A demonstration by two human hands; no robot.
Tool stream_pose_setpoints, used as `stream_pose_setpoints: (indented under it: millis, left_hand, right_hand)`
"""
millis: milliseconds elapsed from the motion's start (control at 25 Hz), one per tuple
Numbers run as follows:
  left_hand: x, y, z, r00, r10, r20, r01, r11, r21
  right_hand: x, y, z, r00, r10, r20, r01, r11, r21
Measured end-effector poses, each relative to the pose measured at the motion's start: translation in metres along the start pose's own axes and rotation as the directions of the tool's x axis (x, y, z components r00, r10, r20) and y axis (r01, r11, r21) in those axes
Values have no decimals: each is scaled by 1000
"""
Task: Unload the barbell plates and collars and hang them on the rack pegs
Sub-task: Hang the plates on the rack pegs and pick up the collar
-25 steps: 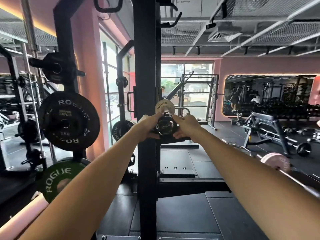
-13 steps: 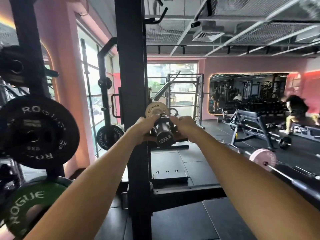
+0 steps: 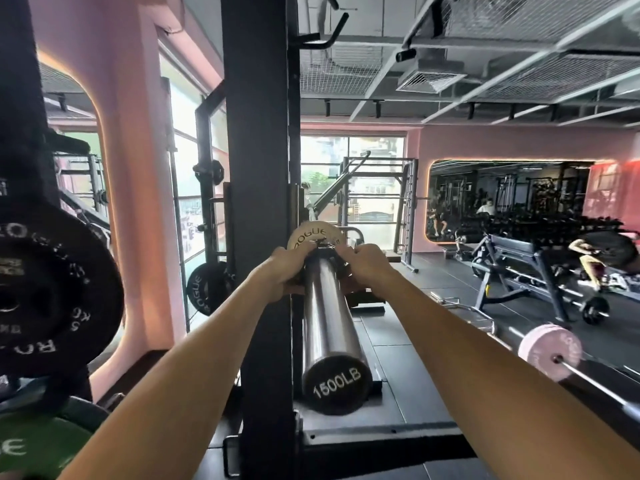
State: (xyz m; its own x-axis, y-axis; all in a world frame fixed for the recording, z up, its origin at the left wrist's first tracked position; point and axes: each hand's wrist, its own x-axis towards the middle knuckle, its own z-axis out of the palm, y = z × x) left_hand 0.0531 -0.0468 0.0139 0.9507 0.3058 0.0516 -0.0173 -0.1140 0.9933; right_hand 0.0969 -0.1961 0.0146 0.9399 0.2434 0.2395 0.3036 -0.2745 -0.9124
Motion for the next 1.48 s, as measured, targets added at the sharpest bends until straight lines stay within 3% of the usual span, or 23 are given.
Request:
stream_pose_setpoints:
  millis: [400, 640, 760, 840, 920, 1000, 1240, 1320, 1480]
  left_hand:
    - [62, 2, 4, 999, 13, -46, -12, 1000, 22]
    - [74, 4, 2, 998, -47, -32, 48, 999, 18]
    - [72, 5, 2, 997, -81, -20, 81, 997, 19]
    - [70, 6, 3, 994, -105, -15, 105, 994, 7]
    - [68, 7, 4, 993, -114, -18, 114, 993, -11]
    - [66, 8, 5, 990, -137, -27, 136, 990, -35]
    - [64, 12, 10, 983, -182, -28, 178, 979, -102]
    - [65, 14, 10, 982, -185, -22, 182, 978, -104]
    - [67, 13, 8, 985, -170, -43, 167, 984, -62]
  right_hand:
    - [77, 15, 16, 999, 4, -37, -6, 998, -60]
    - [101, 16, 18, 999, -7, -35, 3, 992, -123]
    - [100, 13, 20, 987, -96, -131, 48, 943, -330]
    - [96, 5, 22, 962, -230, -150, 131, 863, -488]
    - [93, -4, 23, 932, -358, -55, 257, 760, -597]
    - [93, -8, 22, 919, -387, 75, 339, 680, -650]
    - [83, -12, 15, 952, -251, 176, 303, 854, -423]
    - [80, -19, 13, 948, -178, 264, 287, 838, -465]
    - [84, -24, 28, 891, -257, 374, 412, 803, -430]
